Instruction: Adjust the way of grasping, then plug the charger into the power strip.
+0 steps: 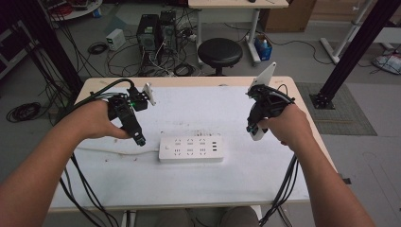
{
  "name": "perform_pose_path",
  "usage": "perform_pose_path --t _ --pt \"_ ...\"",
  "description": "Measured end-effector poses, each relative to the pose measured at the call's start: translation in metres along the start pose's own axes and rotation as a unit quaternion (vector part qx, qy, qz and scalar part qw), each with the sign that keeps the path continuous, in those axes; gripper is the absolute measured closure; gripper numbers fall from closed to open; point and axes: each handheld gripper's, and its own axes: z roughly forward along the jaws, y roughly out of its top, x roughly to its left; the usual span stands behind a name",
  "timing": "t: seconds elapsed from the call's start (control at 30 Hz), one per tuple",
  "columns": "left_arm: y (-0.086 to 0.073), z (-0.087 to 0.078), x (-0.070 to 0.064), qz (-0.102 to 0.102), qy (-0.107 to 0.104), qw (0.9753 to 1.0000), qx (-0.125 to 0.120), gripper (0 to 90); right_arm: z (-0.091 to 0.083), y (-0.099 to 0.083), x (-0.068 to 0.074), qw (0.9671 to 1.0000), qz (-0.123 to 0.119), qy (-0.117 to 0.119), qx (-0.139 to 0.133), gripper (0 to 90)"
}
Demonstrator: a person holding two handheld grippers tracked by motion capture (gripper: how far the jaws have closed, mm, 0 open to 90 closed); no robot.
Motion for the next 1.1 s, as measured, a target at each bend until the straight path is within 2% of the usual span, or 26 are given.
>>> perform_pose_path --t 0.07,0.1,0.17,0.2,0.23,0.3,0.33,0.43,0.5,0.53,0.6,0.7,0.77,0.83,0.87,0.9,0.93,0.97,1.0,1.03,1.07,1.1 --pt "-0.001 0.000 0.000 0.002 -0.001 1.0000 0.000 21.1 0.000 0.001 0.001 1.0000 -0.006 0.002 -0.001 61.8" --pt "-0.001 0.000 -0.001 0.003 -0.002 1.0000 -0.003 21.1 0.000 0.003 0.003 0.9996 -0.027 0.006 -0.003 61.8" --pt "-0.001 0.000 0.000 0.007 -0.003 1.0000 -0.001 21.1 0.000 0.003 0.003 0.9996 -0.027 0.006 -0.003 61.8" --pt "-0.001 0.001 -0.002 0.012 -0.002 0.9999 0.001 21.1 0.002 0.007 0.009 0.9971 -0.076 0.000 0.000 61.8" --pt "-0.001 0.001 -0.003 0.015 -0.002 0.9999 0.001 21.1 0.003 0.009 0.011 0.9952 -0.098 -0.003 0.001 61.8" --pt "-0.001 0.001 -0.003 0.016 -0.002 0.9999 -0.001 21.1 0.005 0.012 0.016 0.9909 -0.134 -0.001 0.008 61.8" --pt "0.000 0.001 -0.004 0.023 -0.003 0.9997 0.002 21.1 0.006 0.014 0.019 0.9874 -0.158 0.000 0.008 61.8" --pt "0.000 0.002 -0.006 0.026 -0.006 0.9996 0.002 21.1 0.005 0.020 0.025 0.9769 -0.214 0.006 0.007 61.8" --pt "0.000 0.002 -0.006 0.028 -0.006 0.9996 0.003 21.1 0.005 0.025 0.028 0.9709 -0.239 0.010 0.003 61.8" --pt "0.000 0.002 -0.007 0.035 -0.006 0.9994 0.004 21.1 0.006 0.027 0.030 0.9677 -0.252 0.011 0.003 61.8" --pt "0.000 0.002 -0.008 0.038 -0.005 0.9993 0.001 21.1 0.007 0.030 0.035 0.9580 -0.287 0.003 0.003 61.8" --pt "0.000 0.002 -0.009 0.044 -0.004 0.9990 0.002 21.1 0.010 0.034 0.044 0.9467 -0.322 -0.011 0.007 61.8" --pt "0.001 0.002 -0.010 0.043 -0.006 0.9990 0.001 21.1 0.012 0.036 0.048 0.9376 -0.348 -0.009 0.002 61.7" --pt "0.001 0.002 -0.012 0.047 -0.007 0.9989 0.002 21.1 0.013 0.037 0.054 0.9302 -0.367 -0.011 -0.001 61.8" --pt "0.002 0.002 -0.012 0.050 -0.008 0.9987 0.005 21.1 0.014 0.038 0.056 0.9237 -0.383 -0.004 -0.005 61.8" --pt "0.002 0.002 -0.013 0.047 -0.008 0.9989 0.003 21.1 0.015 0.039 0.058 0.9191 -0.394 -0.001 -0.001 61.8" --pt "0.002 0.001 -0.014 0.047 -0.007 0.9989 0.002 21.1 0.017 0.040 0.060 0.9101 -0.414 0.002 -0.002 61.8" --pt "0.002 0.001 -0.014 0.047 -0.007 0.9989 0.002 21.1 0.017 0.040 0.060 0.9101 -0.414 0.002 -0.002 61.8" --pt "0.002 0.000 -0.015 0.050 -0.007 0.9987 0.002 21.1 0.021 0.042 0.067 0.9029 -0.430 -0.003 0.007 61.8" --pt "0.002 0.000 -0.015 0.050 -0.007 0.9987 0.002 21.1 0.021 0.042 0.067 0.9029 -0.430 -0.003 0.007 61.8" --pt "0.002 -0.001 -0.015 0.049 -0.006 0.9988 -0.001 21.1 0.026 0.045 0.073 0.8928 -0.450 -0.010 0.012 61.8" --pt "0.002 -0.002 -0.016 0.046 -0.008 0.9989 -0.005 21.1 0.029 0.046 0.077 0.8880 -0.460 -0.008 0.015 61.8"
